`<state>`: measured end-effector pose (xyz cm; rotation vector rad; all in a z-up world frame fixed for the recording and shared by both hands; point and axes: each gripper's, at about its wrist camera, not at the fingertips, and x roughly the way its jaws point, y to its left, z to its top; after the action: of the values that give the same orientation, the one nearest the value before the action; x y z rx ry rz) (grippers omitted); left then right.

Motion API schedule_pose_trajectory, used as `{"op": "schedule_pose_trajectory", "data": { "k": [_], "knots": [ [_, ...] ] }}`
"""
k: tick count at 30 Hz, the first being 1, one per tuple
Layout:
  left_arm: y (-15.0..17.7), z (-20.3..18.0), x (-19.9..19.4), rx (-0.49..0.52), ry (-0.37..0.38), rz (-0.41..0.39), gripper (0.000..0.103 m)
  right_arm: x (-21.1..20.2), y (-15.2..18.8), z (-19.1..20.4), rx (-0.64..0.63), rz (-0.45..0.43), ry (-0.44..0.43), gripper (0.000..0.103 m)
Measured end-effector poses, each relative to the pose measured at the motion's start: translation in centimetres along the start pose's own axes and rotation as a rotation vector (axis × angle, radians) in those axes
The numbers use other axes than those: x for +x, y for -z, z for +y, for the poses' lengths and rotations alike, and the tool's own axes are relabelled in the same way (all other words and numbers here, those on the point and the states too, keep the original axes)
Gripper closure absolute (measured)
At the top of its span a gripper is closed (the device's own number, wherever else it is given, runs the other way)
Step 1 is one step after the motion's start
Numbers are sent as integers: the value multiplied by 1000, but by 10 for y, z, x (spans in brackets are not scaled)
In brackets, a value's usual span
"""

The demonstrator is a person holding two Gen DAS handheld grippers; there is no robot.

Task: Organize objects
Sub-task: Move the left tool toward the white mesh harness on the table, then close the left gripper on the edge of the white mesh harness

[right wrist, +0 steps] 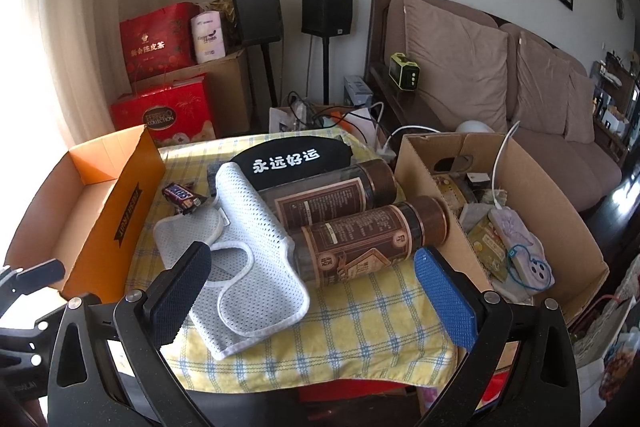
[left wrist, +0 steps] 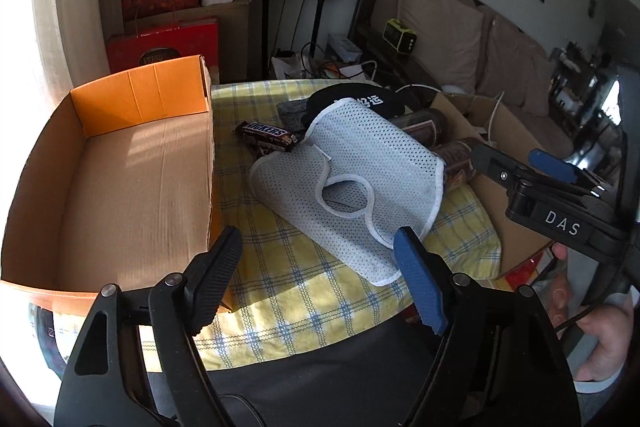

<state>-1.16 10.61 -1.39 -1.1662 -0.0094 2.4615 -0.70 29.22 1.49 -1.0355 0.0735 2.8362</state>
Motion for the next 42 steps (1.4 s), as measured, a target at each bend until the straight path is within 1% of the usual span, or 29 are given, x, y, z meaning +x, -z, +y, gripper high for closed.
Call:
{"op": "schedule_pose_trajectory", "data": {
  "k": [1, 3, 4, 6, 7, 8, 9, 12, 13, 15, 17, 22, 26, 28, 29, 30, 33, 35, 37, 38, 39, 40, 41, 42],
  "knots": [
    [1, -4, 2, 3, 16, 6, 29, 1, -3, -2, -7, 1, -6, 5],
    [0, -12, 9, 7, 53, 24, 29, 6, -8, -4, -22, 13, -14, 12],
    [0, -15, 13, 2, 72, 33, 29, 8, -11, -4, -32, 18, -23, 13],
    [0, -20, 22, -13, 92, 50, 29, 13, -15, -4, -54, 23, -49, 17],
    [0, -23, 28, -15, 89, 59, 31, 16, -17, -3, -66, 28, -62, 18],
    [0, -25, 35, -16, 84, 73, 39, 20, -19, -1, -80, 38, -79, 22],
    [1, -28, 42, -21, 83, 90, 41, 24, -21, 0, -95, 50, -92, 26],
    [5, -33, 64, -43, 71, 136, 41, 36, -24, 5, -130, 80, -122, 31],
    [6, -33, 71, -62, 67, 148, 41, 40, -24, 7, -141, 88, -131, 33],
    [8, -31, 83, -113, 63, 172, 41, 48, -26, 11, -164, 110, -140, 40],
    [9, -27, 92, -161, 49, 180, 40, 57, -27, 15, -187, 128, -148, 40],
    [8, -17, 111, -233, -3, 204, 39, 75, -27, 28, -251, 159, -144, 40],
    [10, -9, 125, -276, -3, 234, 38, 86, -27, 36, -282, 184, -174, 41],
    [10, -10, 134, -268, 10, 266, 37, 93, -26, 41, -296, 204, -179, 50],
    [10, -11, 136, -256, 2, 267, 36, 96, -26, 42, -299, 219, -182, 59],
    [10, -10, 137, -250, -3, 259, 35, 99, -25, 44, -299, 230, -189, 65],
    [14, -7, 133, -261, -18, 251, 34, 105, -24, 47, -305, 239, -178, 65],
    [17, -3, 127, -292, -17, 241, 30, 106, -23, 47, -308, 243, -184, 65],
    [21, 2, 124, -317, -5, 222, 30, 107, -21, 49, -314, 249, -190, 65],
    [21, 2, 125, -309, -3, 221, 33, 107, -20, 51, -321, 250, -186, 65],
    [20, 0, 125, -290, 6, 225, 48, 108, -19, 52, -327, 252, -183, 69],
    [19, -3, 127, -271, 11, 235, 54, 108, -18, 54, -330, 256, -183, 73],
    [18, -4, 126, -264, 5, 237, 55, 109, -17, 55, -329, 262, -186, 85],
    [18, -3, 124, -269, 5, 233, 65, 110, -16, 55, -327, 270, -193, 87]
  ]
}}
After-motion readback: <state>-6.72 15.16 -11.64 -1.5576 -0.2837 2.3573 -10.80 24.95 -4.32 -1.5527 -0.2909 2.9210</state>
